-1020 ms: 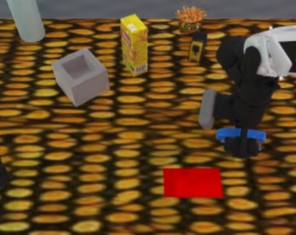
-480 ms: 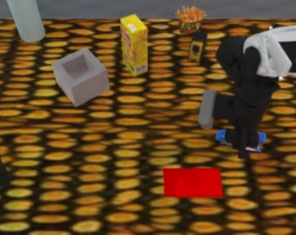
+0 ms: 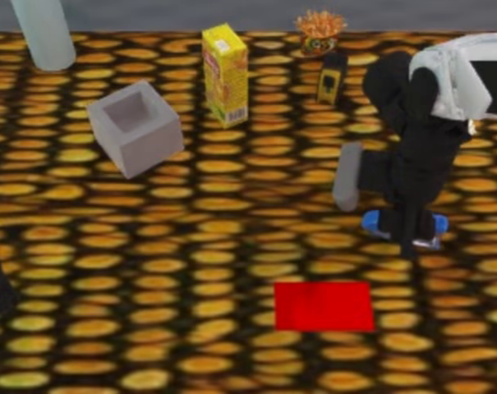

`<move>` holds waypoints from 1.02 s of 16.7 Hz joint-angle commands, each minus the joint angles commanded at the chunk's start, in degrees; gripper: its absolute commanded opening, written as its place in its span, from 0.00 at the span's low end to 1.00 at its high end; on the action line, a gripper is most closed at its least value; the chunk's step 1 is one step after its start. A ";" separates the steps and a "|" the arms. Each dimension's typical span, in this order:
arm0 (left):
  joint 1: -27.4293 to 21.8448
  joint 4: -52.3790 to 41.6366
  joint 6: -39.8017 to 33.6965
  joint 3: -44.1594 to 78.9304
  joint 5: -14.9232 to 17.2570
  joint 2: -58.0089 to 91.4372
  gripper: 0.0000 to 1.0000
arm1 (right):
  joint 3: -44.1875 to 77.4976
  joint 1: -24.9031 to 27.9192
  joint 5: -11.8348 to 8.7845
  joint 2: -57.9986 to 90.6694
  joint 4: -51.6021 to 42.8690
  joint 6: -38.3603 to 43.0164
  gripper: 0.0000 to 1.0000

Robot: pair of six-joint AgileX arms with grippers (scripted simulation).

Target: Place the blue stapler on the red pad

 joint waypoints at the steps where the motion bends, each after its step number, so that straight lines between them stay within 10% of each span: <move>1: 0.00 0.00 0.00 0.00 0.00 0.00 1.00 | 1.40 -0.04 -0.01 -0.52 -1.91 0.06 0.00; 17: 0.00 0.00 0.00 0.00 0.00 0.00 1.00 | 11.40 3.87 -0.25 -6.15 -17.79 1.18 0.00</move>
